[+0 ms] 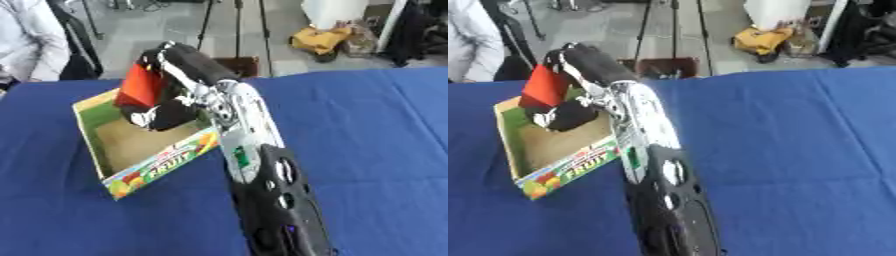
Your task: Pick up objects on the table and place them in the box.
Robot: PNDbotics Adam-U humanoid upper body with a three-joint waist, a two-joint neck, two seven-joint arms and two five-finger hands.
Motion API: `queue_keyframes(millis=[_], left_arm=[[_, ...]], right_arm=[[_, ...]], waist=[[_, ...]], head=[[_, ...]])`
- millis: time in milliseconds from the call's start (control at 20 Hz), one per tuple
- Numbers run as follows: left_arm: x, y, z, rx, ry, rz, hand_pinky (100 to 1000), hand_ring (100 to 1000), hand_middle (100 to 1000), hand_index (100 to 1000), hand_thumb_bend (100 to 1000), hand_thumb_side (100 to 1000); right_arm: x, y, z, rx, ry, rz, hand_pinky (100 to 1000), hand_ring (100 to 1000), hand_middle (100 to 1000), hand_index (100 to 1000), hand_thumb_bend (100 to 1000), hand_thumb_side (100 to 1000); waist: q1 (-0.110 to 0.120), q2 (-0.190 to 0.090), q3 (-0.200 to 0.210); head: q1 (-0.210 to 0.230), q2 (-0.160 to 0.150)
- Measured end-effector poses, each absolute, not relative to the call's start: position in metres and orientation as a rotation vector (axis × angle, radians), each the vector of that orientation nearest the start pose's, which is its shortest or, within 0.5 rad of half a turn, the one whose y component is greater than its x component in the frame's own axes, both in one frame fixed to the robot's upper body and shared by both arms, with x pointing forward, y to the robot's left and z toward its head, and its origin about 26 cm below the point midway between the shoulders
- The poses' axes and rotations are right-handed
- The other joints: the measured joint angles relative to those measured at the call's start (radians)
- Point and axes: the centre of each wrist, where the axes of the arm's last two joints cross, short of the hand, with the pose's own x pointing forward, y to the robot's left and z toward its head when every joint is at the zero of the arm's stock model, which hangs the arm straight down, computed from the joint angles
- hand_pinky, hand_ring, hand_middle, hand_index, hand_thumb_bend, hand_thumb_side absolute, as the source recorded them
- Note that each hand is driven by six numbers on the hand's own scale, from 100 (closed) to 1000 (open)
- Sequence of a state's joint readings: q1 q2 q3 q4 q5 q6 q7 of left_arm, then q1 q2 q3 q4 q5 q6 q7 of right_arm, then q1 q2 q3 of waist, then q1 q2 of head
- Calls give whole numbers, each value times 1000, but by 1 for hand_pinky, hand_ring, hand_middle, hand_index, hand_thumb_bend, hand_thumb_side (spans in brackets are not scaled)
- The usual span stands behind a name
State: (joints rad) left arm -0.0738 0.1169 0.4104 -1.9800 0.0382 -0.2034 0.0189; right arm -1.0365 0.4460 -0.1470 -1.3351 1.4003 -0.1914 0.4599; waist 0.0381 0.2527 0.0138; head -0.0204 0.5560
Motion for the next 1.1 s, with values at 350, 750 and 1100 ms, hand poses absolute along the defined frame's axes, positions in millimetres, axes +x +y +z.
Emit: queue_keyframes(millis=[350, 750, 1100], left_arm=[[255, 353, 130, 458, -2254, 162, 349, 580, 668, 901, 531, 866], [255, 352, 131, 455, -2260, 157, 347, 580, 668, 901, 536, 866], [256, 351, 130, 447, -2265, 159, 343, 579, 668, 901, 541, 865]], right_arm=[[375, 2, 262, -634, -2030, 1234, 585, 549, 240, 431, 100, 356], [367, -3, 254, -688, -2020, 1176, 584, 549, 240, 430, 100, 358], [365, -7, 254, -714, -2041, 1129, 580, 548, 239, 430, 100, 355]], waist=[[3, 4, 6], [3, 15, 24], [3, 31, 52]], head=[[-3, -5], [-16, -13], [-33, -30]])
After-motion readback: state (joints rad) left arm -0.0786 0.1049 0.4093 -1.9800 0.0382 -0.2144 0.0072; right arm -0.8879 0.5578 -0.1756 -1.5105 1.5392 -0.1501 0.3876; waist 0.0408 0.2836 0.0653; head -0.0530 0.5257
